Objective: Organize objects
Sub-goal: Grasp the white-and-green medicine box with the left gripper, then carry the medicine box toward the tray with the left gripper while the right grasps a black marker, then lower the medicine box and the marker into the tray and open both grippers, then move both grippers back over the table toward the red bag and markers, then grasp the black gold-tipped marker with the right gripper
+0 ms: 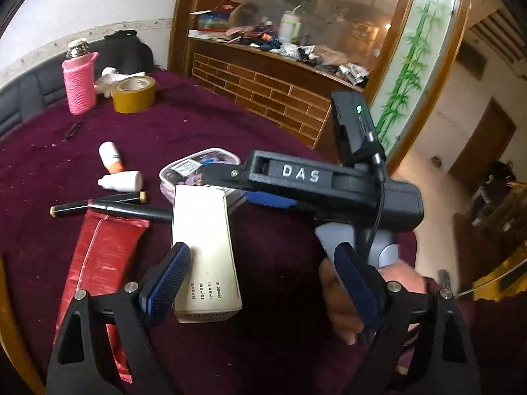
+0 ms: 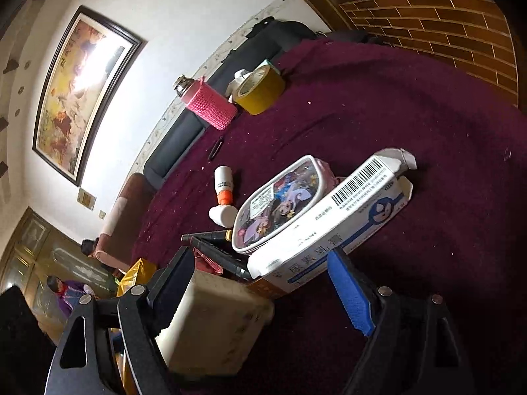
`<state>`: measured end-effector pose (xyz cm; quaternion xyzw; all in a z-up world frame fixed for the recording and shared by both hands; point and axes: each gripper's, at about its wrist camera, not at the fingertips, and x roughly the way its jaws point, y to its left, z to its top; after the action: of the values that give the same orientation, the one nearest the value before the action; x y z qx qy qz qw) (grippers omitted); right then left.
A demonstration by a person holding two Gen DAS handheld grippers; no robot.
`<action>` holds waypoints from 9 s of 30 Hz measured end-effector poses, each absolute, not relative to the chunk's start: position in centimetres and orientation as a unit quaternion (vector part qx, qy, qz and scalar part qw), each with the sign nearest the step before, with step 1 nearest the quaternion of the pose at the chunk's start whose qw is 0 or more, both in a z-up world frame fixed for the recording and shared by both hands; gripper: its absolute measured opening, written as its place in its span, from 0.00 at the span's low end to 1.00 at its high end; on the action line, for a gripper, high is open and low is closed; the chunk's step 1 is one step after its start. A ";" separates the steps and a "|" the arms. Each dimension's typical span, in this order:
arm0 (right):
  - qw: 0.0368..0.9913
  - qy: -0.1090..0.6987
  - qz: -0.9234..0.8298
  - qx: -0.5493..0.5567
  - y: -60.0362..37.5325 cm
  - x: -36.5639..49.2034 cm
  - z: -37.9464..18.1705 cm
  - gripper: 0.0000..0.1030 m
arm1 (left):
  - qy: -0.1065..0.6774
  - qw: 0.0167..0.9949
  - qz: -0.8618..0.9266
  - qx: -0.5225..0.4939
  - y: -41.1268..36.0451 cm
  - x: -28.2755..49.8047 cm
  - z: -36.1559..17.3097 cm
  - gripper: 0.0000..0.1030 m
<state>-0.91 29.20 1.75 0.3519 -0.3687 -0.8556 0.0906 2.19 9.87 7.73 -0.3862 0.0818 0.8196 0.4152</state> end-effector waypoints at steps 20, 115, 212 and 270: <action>0.063 -0.358 -0.868 0.338 29.7 -0.5 2.3 0.87 | 0.048 0.251 0.876 -0.409 7.6 0.2 5.5 0.38; 0.350 -0.208 -0.750 0.522 -6.8 -6.2 4.7 0.19 | -0.136 -0.015 0.892 -0.431 -26.9 -0.4 5.7 0.39; -0.009 -0.164 -0.949 0.270 25.2 -1.9 6.4 0.94 | 0.143 -0.037 0.945 -0.293 -2.3 7.3 10.6 0.93; 0.084 0.009 -0.861 0.502 13.6 -17.8 2.9 0.15 | -0.004 0.068 0.920 -0.386 -7.5 4.3 7.0 0.93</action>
<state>-17.78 13.59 2.87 0.5017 0.0088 -0.8609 0.0839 4.27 -7.53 7.03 -0.3864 -0.0044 0.9198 0.0679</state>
